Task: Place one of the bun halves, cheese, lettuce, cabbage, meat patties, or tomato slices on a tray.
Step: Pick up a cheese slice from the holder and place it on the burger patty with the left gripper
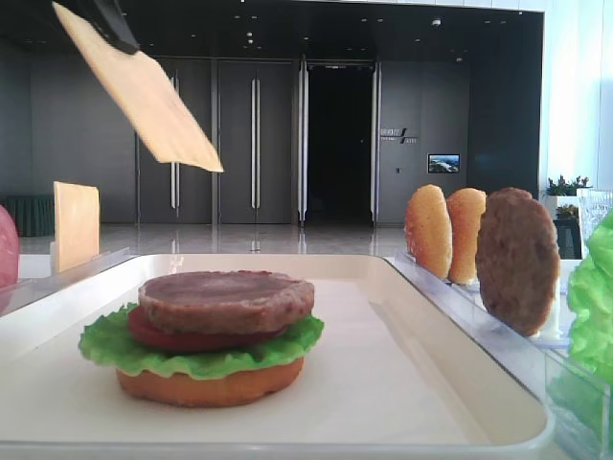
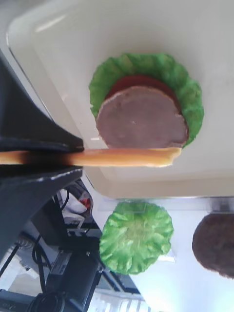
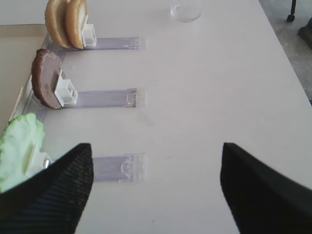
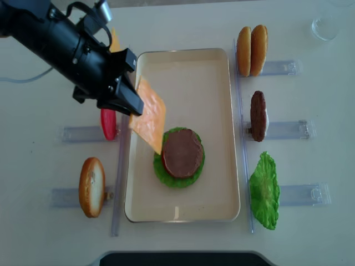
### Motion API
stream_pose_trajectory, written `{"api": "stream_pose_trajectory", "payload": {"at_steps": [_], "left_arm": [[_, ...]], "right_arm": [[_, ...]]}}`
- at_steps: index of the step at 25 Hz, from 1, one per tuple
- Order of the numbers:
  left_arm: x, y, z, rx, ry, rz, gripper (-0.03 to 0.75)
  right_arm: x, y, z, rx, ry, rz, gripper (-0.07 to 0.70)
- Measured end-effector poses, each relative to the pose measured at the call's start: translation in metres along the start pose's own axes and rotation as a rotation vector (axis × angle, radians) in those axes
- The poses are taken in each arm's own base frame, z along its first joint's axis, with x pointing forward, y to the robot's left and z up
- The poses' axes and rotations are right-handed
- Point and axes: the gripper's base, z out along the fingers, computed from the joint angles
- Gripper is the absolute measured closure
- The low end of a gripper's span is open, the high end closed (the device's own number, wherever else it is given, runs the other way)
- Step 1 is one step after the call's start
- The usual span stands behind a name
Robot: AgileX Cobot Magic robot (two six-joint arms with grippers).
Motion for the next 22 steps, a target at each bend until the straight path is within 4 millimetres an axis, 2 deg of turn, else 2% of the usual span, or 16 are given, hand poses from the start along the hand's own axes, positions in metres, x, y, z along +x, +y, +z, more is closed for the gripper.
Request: {"api": "stream_pose_trajectory", "payload": {"at_steps": [4,13,19,22], "left_arm": [[-0.008,0.002,0.014,0.066,0.022,0.048,0.683],[-0.006,0.002,0.015,0.072,0.042,0.132,0.683],[-0.002,0.003,0.020,0.110,0.054,0.074,0.683],[0.008,0.005,0.021,0.124,0.012,0.035,0.683]], "right_arm": [[0.000,0.000,0.000,0.000,0.000,0.000,0.115],[0.000,0.000,0.000,0.000,0.000,0.000,0.115],[0.000,0.000,0.000,0.000,0.000,0.000,0.115],[0.000,0.000,0.000,0.000,0.000,0.000,0.115]]}}
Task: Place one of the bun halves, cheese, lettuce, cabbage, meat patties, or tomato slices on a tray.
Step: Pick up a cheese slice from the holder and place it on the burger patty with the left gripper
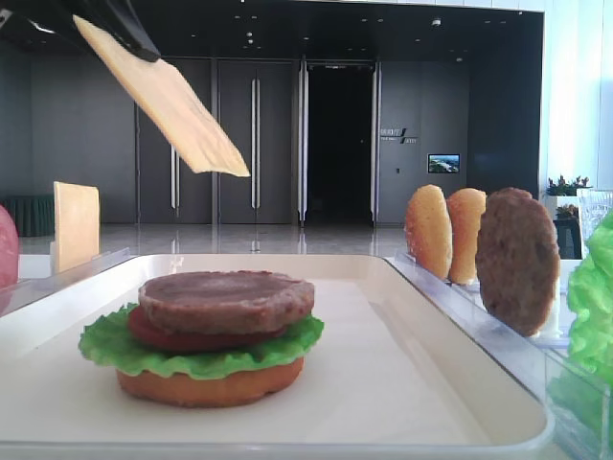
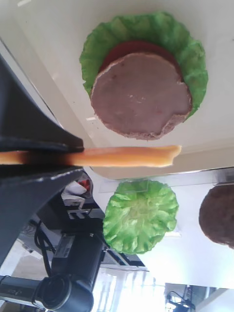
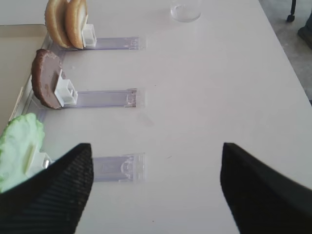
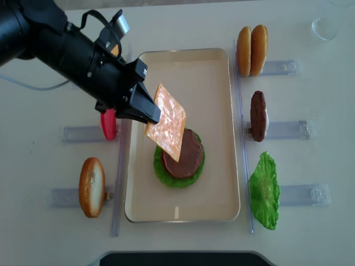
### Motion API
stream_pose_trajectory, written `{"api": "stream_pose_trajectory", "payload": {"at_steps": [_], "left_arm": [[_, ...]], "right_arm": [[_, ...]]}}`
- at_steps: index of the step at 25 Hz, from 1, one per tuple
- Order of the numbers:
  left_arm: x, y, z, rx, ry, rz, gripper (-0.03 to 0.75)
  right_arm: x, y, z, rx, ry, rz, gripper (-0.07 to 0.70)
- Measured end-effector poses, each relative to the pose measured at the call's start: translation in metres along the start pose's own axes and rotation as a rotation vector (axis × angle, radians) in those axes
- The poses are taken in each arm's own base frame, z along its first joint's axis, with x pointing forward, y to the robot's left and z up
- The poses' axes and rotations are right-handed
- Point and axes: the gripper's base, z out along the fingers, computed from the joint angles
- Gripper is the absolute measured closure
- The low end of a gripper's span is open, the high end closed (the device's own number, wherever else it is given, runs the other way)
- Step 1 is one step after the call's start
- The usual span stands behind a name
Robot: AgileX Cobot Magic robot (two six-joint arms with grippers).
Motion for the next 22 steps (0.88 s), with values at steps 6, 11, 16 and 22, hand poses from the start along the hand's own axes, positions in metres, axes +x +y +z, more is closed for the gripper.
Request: {"api": "stream_pose_trajectory", "payload": {"at_steps": [6,11,16,22], "left_arm": [[0.020,0.000,-0.004,0.012,-0.045,-0.045,0.683],[0.024,0.004,0.000,0.015,-0.052,-0.055,0.683],[0.031,0.018,0.012,-0.001,-0.080,-0.046,0.683],[0.032,0.017,0.019,0.109,-0.148,0.020,0.683]], "right_arm": [[0.000,0.000,0.000,0.000,0.000,0.000,0.115],[0.000,0.000,0.000,0.000,0.000,0.000,0.115],[0.000,0.000,0.000,0.000,0.000,0.000,0.115],[0.000,0.000,0.000,0.000,0.000,0.000,0.115]]}}
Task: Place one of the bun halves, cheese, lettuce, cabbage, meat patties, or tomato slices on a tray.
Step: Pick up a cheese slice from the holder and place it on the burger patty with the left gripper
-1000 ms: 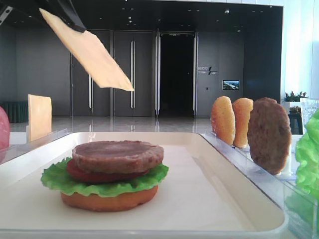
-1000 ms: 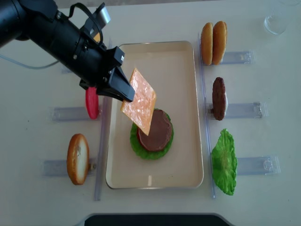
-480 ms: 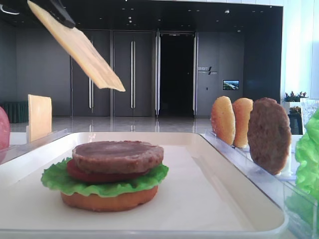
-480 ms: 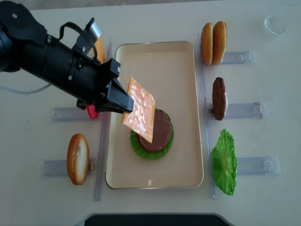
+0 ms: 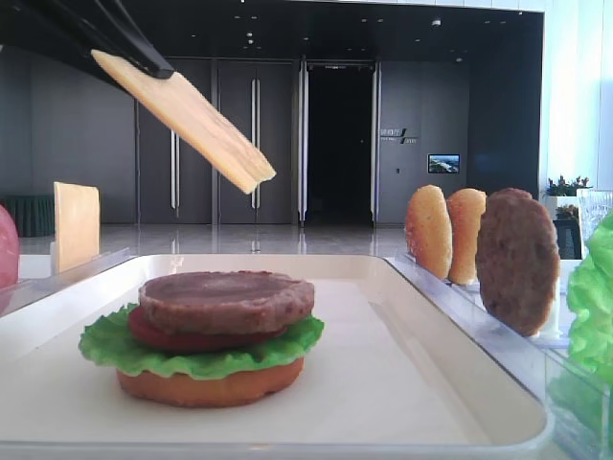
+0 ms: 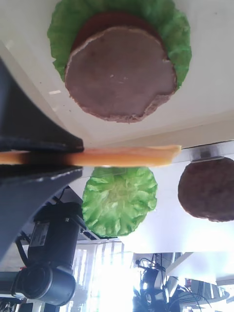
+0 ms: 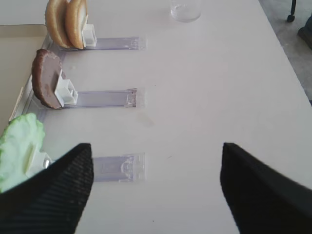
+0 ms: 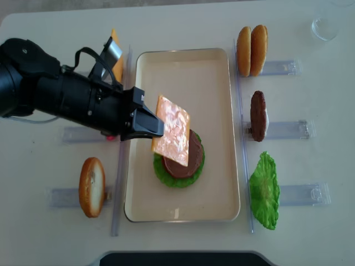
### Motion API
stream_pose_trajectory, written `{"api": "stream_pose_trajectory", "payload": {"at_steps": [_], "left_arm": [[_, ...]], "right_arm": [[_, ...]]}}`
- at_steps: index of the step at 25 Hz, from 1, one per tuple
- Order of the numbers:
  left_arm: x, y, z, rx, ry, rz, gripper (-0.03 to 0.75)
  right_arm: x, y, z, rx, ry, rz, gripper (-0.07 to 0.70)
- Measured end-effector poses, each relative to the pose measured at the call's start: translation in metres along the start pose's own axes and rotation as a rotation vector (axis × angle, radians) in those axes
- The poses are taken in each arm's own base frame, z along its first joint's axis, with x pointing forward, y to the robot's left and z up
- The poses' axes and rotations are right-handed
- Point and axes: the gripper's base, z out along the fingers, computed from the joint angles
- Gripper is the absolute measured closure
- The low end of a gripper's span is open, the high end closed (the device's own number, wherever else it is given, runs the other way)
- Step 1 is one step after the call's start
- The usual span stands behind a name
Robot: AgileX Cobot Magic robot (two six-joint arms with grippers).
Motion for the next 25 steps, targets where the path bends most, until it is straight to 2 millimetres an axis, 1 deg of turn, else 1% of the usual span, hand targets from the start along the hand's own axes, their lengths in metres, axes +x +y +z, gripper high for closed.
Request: {"api": "stream_pose_trajectory", "payload": {"at_steps": [6,12,15,25], "left_arm": [[-0.002,0.007,0.008,0.016,-0.007,-0.027,0.683],[0.006,0.020,0.020,0.033,0.008,-0.062,0.683],[0.009,0.023,0.022,0.034,0.001,-0.052,0.683],[0.005,0.023,0.022,0.041,-0.038,-0.048,0.683]], "right_arm": [[0.000,0.000,0.000,0.000,0.000,0.000,0.115],[0.000,0.000,0.000,0.000,0.000,0.000,0.117],[0.000,0.000,0.000,0.000,0.000,0.000,0.117],[0.000,0.000,0.000,0.000,0.000,0.000,0.117]]}}
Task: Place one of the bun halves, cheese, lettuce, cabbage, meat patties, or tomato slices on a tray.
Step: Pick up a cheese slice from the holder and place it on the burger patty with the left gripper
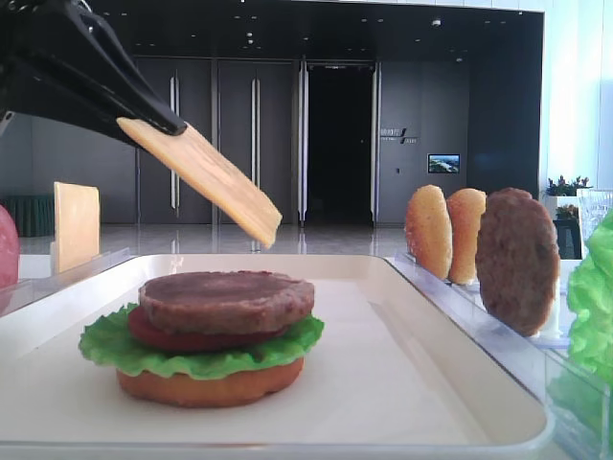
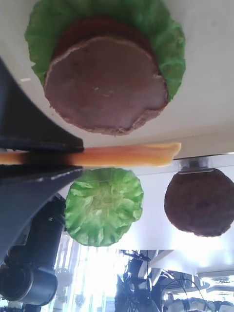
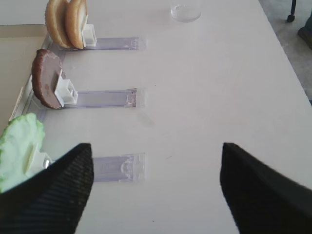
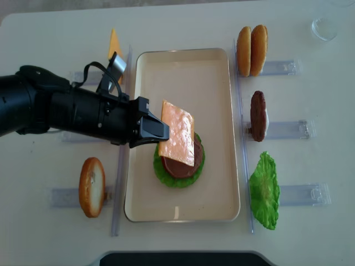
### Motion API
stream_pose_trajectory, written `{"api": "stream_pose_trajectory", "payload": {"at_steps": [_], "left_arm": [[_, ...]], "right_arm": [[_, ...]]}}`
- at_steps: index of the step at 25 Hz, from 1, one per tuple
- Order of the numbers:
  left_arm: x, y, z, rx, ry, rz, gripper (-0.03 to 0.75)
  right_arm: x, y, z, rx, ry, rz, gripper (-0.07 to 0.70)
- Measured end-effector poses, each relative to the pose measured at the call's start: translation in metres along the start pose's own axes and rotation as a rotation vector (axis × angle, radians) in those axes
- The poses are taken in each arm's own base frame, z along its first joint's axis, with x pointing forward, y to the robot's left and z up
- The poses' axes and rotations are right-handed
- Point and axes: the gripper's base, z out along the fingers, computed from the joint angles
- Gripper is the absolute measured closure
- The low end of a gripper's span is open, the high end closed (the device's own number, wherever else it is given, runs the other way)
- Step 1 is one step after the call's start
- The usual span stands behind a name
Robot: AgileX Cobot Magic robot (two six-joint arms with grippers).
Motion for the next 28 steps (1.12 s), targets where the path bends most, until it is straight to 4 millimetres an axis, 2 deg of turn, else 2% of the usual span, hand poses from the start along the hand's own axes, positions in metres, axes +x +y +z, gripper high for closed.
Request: {"api": "stream_pose_trajectory", "payload": {"at_steps": [10,28], "left_arm": [[0.005,0.004,0.019,-0.006,0.055,-0.011,0.683],[0.001,0.007,0.020,-0.036,0.012,-0.018,0.683]], "right_arm": [[0.000,0.000,0.000,0.000,0.000,0.000,0.117],[0.000,0.000,0.000,0.000,0.000,0.000,0.117]]}}
